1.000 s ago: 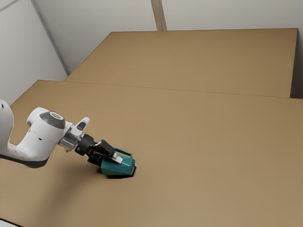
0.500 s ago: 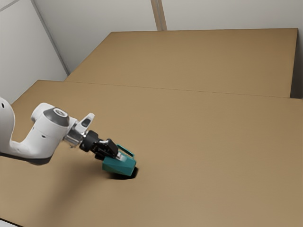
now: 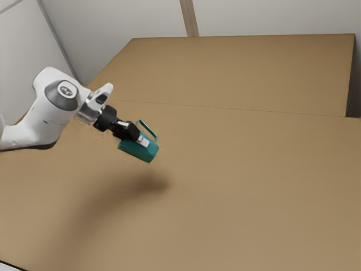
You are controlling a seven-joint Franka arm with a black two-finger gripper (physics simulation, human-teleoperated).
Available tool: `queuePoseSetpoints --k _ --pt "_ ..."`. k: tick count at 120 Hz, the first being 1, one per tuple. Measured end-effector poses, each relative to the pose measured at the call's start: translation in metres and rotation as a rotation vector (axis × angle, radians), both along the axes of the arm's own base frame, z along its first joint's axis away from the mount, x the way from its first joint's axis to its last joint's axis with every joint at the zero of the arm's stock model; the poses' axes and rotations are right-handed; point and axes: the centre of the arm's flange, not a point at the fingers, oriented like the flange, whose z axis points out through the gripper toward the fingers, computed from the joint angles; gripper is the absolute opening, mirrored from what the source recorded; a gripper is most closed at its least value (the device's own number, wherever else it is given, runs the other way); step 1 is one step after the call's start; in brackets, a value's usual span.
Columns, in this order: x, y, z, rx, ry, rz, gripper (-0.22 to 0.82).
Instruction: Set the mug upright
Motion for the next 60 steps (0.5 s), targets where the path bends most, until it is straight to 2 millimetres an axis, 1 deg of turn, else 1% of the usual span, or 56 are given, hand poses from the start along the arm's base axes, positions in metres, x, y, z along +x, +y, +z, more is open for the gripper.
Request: queuePoseSetpoints --k 6,13,18,23,28,42,51,60 --pt "0.010 -0.003 0.020 0.086 -0.033 -0.050 -0.17" --pt "0.021 -0.007 0.039 0.196 -0.060 -0.111 -0.17" --pt "0.027 -0.009 0.047 0.275 -0.065 -0.150 -0.17" --pt "0.034 -0.011 0.049 0.346 -0.060 -0.183 -0.17" --pt "0.041 -0.013 0.044 0.411 -0.042 -0.212 -0.17" --pt "0.060 -0.021 0.017 0.544 0.022 -0.269 -0.17" --pt "0.066 -0.026 0.002 0.592 0.052 -0.287 -0.17" --pt "0.069 -0.027 -0.011 0.624 0.073 -0.288 -0.17"
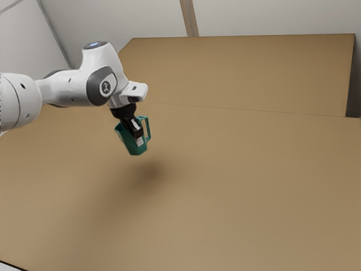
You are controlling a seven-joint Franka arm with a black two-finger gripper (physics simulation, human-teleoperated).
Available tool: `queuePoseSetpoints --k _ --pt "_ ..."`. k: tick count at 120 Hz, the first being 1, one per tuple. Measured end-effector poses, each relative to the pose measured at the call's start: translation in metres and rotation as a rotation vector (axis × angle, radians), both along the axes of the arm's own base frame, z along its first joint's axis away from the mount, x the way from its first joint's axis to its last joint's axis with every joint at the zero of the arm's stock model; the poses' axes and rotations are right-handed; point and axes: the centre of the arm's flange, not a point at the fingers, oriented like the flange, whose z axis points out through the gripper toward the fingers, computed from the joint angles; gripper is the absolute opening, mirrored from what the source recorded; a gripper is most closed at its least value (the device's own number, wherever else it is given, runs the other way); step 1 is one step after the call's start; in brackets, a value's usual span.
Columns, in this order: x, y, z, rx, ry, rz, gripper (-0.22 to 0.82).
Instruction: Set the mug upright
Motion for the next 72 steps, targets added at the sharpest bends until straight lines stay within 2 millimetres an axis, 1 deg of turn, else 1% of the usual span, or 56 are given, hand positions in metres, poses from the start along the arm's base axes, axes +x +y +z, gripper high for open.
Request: queuePoseSetpoints --k 28,59,72 --pt "0.003 -0.010 -0.022 0.070 -0.005 0.007 -0.17" --pt "-0.009 -0.024 -0.046 0.094 -0.040 0.016 -0.17" --pt "-0.017 -0.025 -0.058 0.100 -0.064 0.022 -0.17"
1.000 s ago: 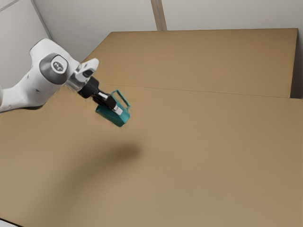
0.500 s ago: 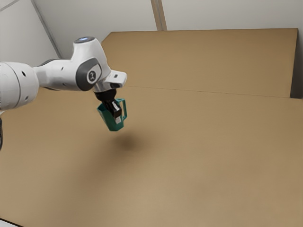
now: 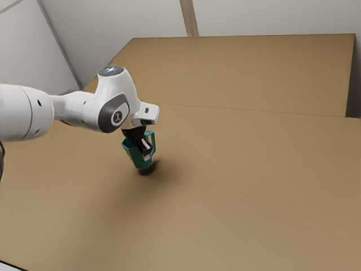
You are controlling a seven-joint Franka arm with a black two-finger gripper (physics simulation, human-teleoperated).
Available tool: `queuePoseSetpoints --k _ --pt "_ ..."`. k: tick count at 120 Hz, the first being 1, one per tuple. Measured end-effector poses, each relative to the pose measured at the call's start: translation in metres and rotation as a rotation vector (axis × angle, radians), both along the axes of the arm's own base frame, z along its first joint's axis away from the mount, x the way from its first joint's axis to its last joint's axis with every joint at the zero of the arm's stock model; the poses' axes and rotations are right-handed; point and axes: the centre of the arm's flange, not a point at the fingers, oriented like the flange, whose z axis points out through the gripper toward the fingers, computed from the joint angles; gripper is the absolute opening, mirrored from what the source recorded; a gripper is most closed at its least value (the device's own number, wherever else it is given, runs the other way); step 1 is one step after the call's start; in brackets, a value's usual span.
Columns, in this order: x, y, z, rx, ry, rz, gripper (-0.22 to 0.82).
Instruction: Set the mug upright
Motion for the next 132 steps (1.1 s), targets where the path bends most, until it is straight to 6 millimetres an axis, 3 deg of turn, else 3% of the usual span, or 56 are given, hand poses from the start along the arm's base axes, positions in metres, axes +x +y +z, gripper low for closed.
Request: queuePoseSetpoints --k 64,113,132 --pt "-0.009 -0.002 -0.022 -0.002 -0.084 0.049 -0.16" --pt "-0.010 -0.003 -0.021 -0.014 -0.090 0.067 0.23" --pt "-0.010 -0.003 -0.015 -0.017 -0.099 0.069 0.34"
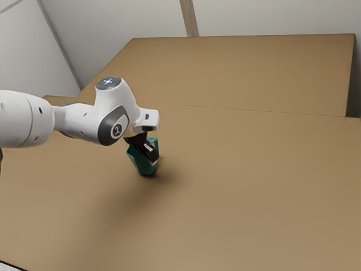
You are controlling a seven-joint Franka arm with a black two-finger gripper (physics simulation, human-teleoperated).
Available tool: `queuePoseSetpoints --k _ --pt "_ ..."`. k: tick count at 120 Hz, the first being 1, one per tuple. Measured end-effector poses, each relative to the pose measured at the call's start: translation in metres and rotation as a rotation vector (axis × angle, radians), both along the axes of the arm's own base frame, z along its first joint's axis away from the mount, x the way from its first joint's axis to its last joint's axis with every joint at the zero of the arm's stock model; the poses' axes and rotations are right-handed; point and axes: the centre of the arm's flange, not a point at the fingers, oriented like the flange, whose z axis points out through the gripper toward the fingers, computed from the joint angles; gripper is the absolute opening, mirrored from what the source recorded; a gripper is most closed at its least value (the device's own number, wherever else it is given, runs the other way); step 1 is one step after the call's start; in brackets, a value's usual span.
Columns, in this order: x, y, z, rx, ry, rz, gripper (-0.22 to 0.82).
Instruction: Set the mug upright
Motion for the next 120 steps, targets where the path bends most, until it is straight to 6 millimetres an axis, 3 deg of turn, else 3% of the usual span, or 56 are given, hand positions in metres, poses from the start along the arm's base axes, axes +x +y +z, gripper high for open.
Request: queuePoseSetpoints --k 40,52,75,93,104,120 --pt "-0.006 -0.002 0.050 -0.021 -0.057 0.012 0.44" --pt "-0.003 -0.003 0.083 -0.033 -0.088 0.022 0.45" --pt "0.021 -0.005 0.166 -0.057 -0.129 0.059 0.52" --pt "0.062 -0.005 0.216 -0.080 -0.072 0.128 0.56" --pt "0.082 0.000 0.223 -0.082 0.005 0.176 0.58" --pt "0.089 0.003 0.204 -0.088 0.136 0.225 0.59"
